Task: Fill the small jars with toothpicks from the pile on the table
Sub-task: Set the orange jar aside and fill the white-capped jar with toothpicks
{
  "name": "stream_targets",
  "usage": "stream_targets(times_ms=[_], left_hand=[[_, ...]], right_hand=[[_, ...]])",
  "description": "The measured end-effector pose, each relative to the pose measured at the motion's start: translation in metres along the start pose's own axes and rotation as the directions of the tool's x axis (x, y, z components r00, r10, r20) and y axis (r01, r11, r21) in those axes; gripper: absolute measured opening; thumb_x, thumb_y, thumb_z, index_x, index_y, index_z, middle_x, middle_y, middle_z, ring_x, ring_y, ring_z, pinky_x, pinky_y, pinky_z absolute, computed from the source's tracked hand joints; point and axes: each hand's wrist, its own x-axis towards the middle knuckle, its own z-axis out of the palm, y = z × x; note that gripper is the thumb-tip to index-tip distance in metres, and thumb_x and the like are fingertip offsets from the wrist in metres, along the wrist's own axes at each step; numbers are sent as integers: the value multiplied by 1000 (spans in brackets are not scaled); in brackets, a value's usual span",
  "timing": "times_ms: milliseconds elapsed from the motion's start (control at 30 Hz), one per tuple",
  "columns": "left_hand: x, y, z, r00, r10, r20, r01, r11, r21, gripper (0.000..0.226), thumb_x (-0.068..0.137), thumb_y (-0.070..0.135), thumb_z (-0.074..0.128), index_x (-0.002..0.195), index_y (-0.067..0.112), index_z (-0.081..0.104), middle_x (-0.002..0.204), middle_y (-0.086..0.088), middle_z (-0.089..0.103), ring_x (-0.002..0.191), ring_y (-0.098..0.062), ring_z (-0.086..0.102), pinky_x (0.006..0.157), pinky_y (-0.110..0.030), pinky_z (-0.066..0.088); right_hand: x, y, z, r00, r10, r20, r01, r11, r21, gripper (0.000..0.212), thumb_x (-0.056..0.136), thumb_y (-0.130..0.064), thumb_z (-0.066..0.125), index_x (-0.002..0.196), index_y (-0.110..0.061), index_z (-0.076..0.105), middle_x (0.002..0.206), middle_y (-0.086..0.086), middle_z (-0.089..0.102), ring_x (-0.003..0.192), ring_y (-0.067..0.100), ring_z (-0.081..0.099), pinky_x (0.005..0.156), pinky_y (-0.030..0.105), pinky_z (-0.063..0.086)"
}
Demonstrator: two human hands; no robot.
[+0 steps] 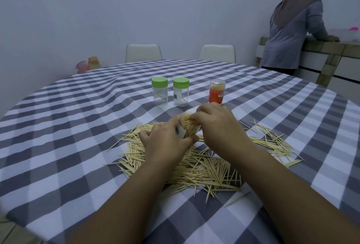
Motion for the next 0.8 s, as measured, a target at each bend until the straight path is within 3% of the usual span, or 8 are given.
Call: stream_targets(times_ms=[167, 433, 600, 700, 800], left_hand=[[1, -2, 1, 1000, -6, 0, 6, 1000, 3, 44, 77, 63, 61, 116, 45, 51, 101, 14, 62, 107, -13, 46, 81, -33, 15], [-1, 1, -1, 1000, 10, 30, -10, 1000, 7, 50, 77, 65, 60, 122, 47, 47, 108, 14, 61, 112, -14, 46, 83, -35, 16], [-2, 5, -1, 995, 65, 82, -61, 997, -44, 32, 78, 58, 55, 106, 42, 51, 101, 15, 61, 112, -11, 46, 84, -34, 19], [-6, 8, -2, 985, 117, 128, -105, 990, -97, 35, 73, 57, 37, 103, 45, 47, 92, 16, 58, 112, -10, 47, 83, -33, 17], [-7, 9, -3, 982, 142, 121, -127, 984, -127, 24, 81, 46, 52, 105, 45, 48, 89, 18, 56, 111, -10, 47, 82, -33, 17]], right_hand=[[2, -2, -6, 999, -10, 46, 11, 999, -33, 49, 62, -7, 81, 109, -10, 69, 96, 9, 60, 90, 29, 55, 71, 37, 34], [2, 2, -9, 997, -75, -33, 77, 995, 56, 56, 49, -6, 90, 101, -15, 72, 84, 0, 71, 76, 24, 58, 62, 38, 45], [1, 0, -8, 998, -51, 22, 43, 963, 265, 39, 75, -4, 67, 114, -9, 64, 108, 7, 65, 105, 25, 55, 87, 42, 48], [0, -7, -11, 994, 60, 96, -98, 884, 457, 39, 91, -13, 41, 129, -15, 53, 135, 2, 50, 127, 12, 39, 104, 25, 32], [-2, -11, -12, 968, 134, 212, -234, 785, 574, 44, 99, -18, 36, 142, -28, 34, 147, -8, 37, 134, 2, 29, 104, 18, 26]])
